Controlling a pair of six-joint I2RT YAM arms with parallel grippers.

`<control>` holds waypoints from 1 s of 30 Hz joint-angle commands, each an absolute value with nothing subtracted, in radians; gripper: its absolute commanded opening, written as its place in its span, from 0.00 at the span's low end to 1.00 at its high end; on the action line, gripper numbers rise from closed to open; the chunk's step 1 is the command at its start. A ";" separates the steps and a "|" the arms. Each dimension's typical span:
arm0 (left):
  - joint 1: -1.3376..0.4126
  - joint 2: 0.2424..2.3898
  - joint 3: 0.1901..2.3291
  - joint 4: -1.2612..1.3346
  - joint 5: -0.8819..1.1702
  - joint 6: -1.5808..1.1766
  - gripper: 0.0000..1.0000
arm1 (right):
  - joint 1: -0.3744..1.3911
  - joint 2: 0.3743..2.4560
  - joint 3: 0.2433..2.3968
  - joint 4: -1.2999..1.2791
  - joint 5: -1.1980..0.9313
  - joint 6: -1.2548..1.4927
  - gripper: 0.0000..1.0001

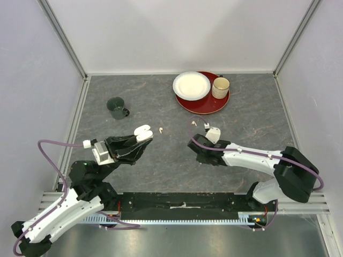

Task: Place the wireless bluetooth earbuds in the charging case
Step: Move the earbud to the center of the board.

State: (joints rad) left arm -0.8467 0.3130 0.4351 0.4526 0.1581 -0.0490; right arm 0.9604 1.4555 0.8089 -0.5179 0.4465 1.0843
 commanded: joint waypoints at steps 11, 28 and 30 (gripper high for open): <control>-0.844 0.459 0.314 0.667 0.156 -0.178 0.02 | 0.828 1.390 0.672 -0.419 0.384 1.029 0.19; -0.844 0.505 0.210 0.781 0.179 -0.215 0.02 | 0.815 1.425 0.673 -0.443 0.373 0.982 0.37; -0.844 0.500 0.207 0.781 0.178 -0.215 0.02 | 0.815 1.430 0.678 -0.448 0.374 0.980 0.37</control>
